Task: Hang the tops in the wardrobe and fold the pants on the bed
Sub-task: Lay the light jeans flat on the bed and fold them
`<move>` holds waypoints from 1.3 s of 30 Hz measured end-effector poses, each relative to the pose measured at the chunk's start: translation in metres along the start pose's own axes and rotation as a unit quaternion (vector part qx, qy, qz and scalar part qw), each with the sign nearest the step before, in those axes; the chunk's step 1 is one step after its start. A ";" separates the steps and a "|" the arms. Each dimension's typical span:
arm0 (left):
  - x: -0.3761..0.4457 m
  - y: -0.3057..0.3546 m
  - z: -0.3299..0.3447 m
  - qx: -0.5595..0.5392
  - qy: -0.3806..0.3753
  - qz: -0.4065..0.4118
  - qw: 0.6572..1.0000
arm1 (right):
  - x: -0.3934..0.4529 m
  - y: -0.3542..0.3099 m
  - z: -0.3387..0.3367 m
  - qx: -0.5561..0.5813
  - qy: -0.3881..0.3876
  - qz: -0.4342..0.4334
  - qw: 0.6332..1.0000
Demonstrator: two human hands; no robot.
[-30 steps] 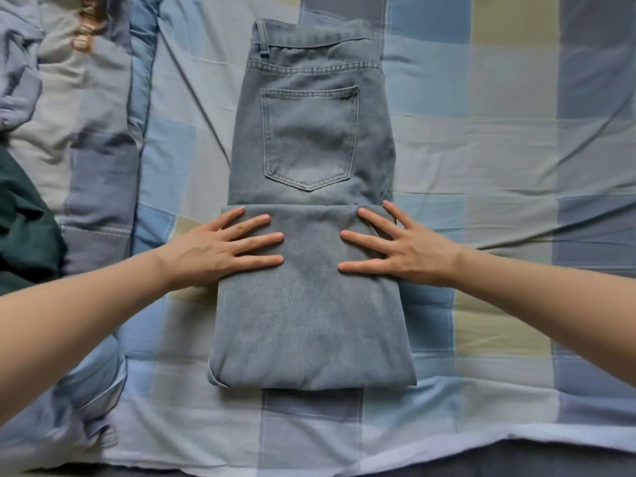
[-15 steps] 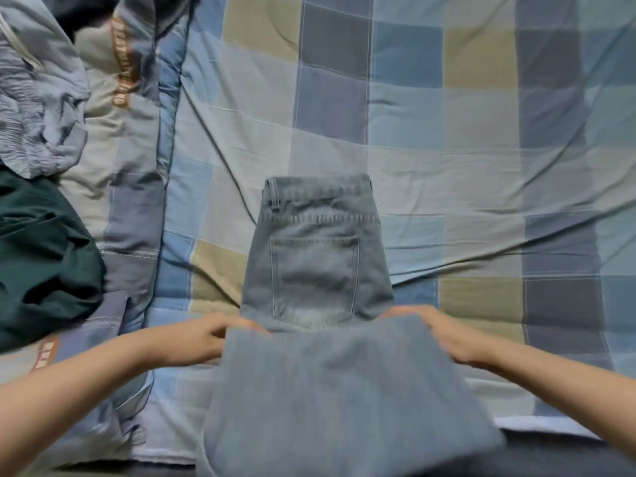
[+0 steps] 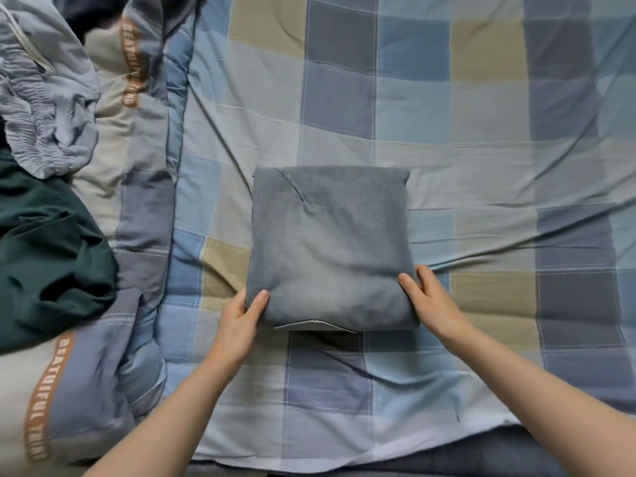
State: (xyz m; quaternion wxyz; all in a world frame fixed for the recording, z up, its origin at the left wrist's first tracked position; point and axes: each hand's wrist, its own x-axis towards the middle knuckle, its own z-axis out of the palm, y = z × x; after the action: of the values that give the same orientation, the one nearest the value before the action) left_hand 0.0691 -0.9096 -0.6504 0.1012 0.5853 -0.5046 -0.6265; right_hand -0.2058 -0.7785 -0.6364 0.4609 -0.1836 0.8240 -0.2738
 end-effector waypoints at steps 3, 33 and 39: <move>-0.011 -0.019 -0.002 0.048 -0.052 -0.052 0.996 | -0.005 0.018 0.007 0.018 -0.025 0.045 0.999; -0.119 0.057 0.036 0.131 0.206 0.044 0.969 | -0.132 -0.027 -0.005 -0.089 0.152 -0.026 0.984; -0.206 0.142 0.007 0.172 0.159 0.150 0.961 | -0.240 -0.075 -0.042 -0.064 0.182 -0.042 0.980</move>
State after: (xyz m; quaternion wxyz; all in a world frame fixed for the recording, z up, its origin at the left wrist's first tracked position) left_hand 0.0585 -0.8248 -0.4148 0.1703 0.6034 -0.6644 -0.4069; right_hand -0.1164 -0.6925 -0.4140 0.2787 -0.1941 0.9015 -0.2682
